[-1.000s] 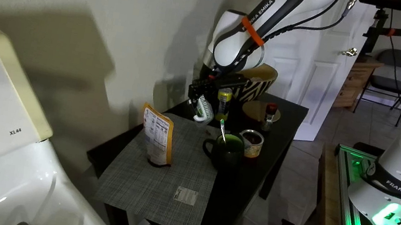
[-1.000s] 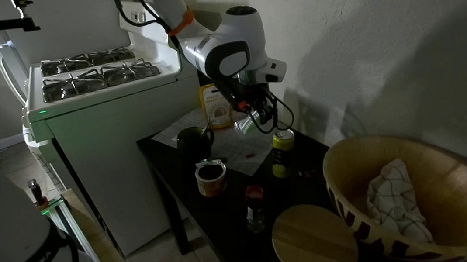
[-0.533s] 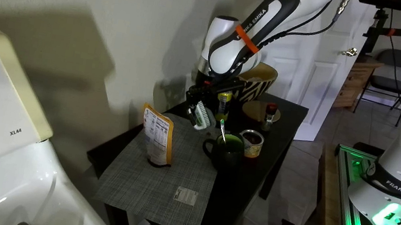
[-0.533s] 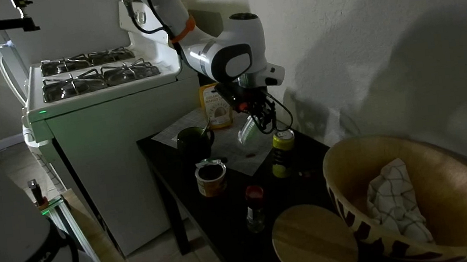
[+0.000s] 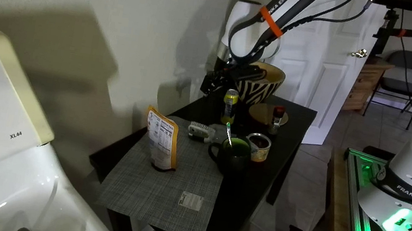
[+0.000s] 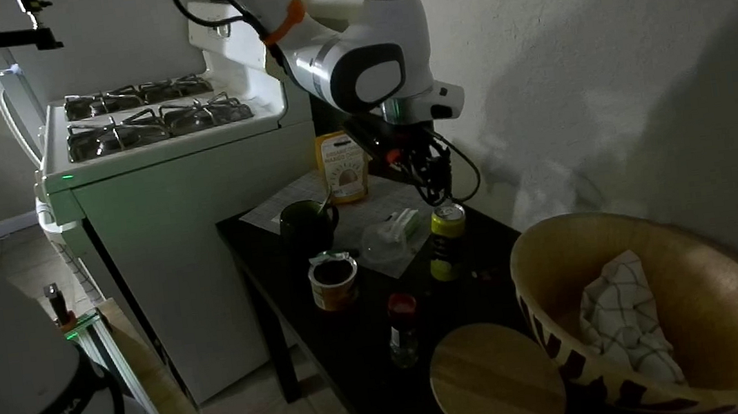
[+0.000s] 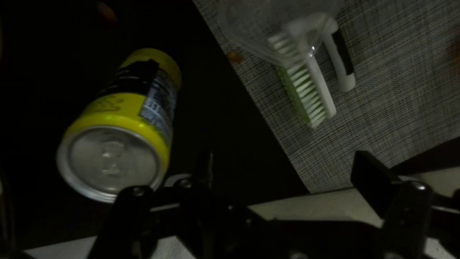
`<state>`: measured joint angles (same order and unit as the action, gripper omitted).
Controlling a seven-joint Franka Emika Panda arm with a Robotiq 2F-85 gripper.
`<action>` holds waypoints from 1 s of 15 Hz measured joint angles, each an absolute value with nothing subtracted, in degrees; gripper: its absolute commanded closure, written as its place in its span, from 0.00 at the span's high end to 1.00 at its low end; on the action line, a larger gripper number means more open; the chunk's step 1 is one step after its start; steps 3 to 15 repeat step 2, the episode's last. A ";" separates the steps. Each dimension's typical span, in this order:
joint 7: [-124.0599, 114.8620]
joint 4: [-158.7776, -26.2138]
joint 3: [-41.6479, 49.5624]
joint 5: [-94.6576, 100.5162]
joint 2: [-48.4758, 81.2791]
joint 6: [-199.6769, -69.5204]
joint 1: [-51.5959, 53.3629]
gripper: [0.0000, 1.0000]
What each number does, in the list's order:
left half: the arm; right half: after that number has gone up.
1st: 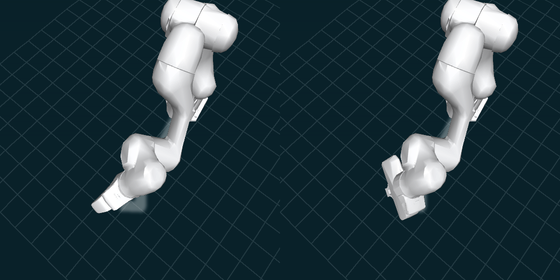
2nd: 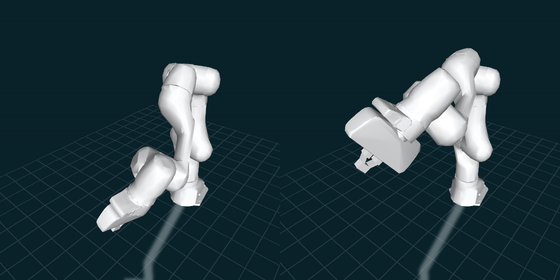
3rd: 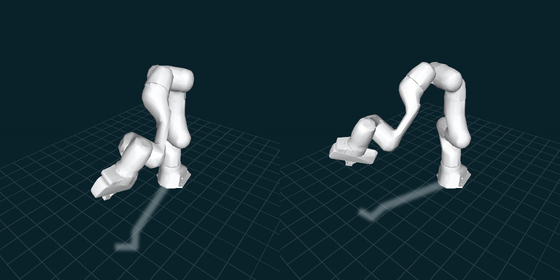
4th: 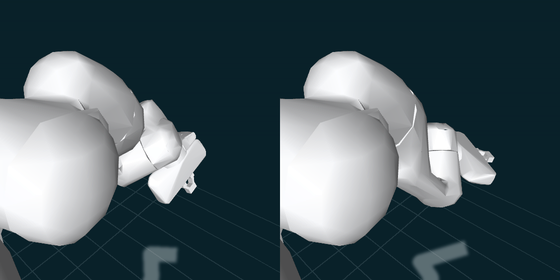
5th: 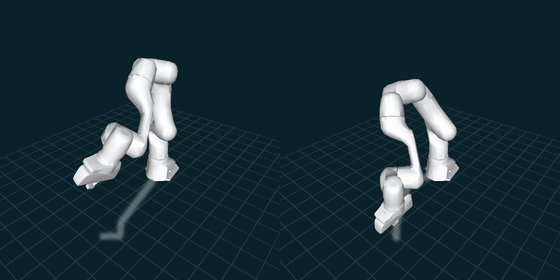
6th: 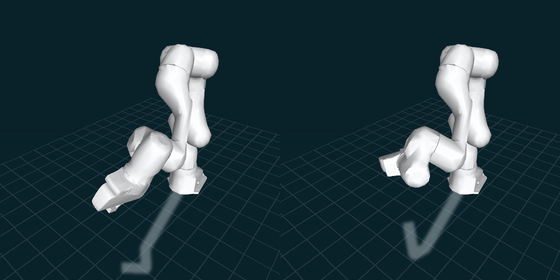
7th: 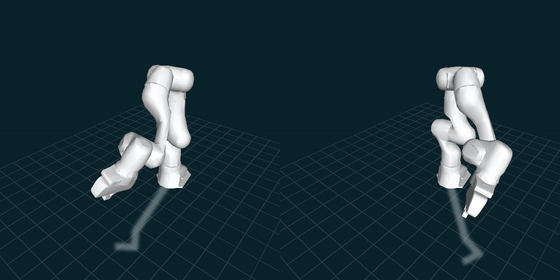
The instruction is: Move the brush from the wooden bowl and put it on the table
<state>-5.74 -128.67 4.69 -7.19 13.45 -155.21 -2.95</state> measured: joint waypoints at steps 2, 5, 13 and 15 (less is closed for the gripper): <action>1.22 -131.29 4.19 -9.25 7.44 -149.92 -5.36 1.00; 1.22 -131.29 4.19 -9.25 7.44 -149.92 -5.36 1.00; 1.22 -131.29 4.19 -9.25 7.44 -149.92 -5.36 1.00; 1.22 -131.29 4.19 -9.25 7.44 -149.92 -5.36 1.00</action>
